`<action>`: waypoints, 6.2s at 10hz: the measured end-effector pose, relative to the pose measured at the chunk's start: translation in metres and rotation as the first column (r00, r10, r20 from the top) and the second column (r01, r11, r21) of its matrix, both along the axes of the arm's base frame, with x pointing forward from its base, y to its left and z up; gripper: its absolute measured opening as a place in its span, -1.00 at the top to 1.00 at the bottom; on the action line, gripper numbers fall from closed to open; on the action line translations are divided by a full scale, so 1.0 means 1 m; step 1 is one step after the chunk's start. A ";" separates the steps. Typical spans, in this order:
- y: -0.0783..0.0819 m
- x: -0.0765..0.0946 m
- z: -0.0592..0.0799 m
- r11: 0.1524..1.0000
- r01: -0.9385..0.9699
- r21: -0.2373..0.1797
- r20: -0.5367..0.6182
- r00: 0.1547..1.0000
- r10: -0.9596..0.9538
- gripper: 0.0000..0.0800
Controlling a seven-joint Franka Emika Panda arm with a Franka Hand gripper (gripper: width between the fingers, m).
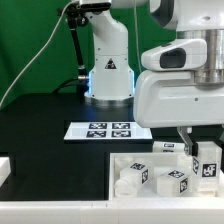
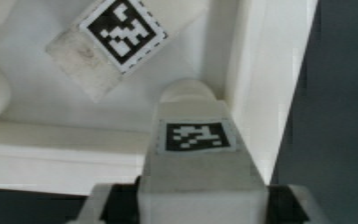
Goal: Assemble one leg
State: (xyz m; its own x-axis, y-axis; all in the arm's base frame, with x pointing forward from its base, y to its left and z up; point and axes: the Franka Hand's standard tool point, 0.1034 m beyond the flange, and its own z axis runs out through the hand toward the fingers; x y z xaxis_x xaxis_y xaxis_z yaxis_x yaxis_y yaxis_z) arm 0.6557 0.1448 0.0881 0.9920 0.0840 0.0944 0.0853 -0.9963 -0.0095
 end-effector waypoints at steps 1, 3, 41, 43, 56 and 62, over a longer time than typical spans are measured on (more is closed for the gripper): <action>0.001 0.000 0.000 0.997 0.075 0.007 0.000 0.997 -0.075 0.30; 0.000 0.000 0.000 0.938 0.346 0.032 -0.001 0.938 -0.346 0.30; 0.001 -0.005 -0.004 0.656 0.745 0.120 -0.040 0.664 -0.747 0.30; 0.001 -0.004 -0.005 0.435 0.890 0.135 -0.086 0.448 -0.890 0.30; 0.006 -0.003 -0.003 0.913 0.402 0.075 -0.009 0.915 -0.402 -0.62; 0.001 0.000 -0.002 0.999 -0.054 0.006 0.027 0.998 0.053 -0.62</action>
Offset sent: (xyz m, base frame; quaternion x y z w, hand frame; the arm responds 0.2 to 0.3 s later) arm -0.0116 0.0009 0.0007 0.0126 0.0312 0.3645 0.9306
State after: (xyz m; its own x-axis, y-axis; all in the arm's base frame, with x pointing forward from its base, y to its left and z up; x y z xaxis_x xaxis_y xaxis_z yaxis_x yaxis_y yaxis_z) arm 0.6555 0.1457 0.0866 0.9832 0.1362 0.1217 0.1388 -0.9902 -0.0134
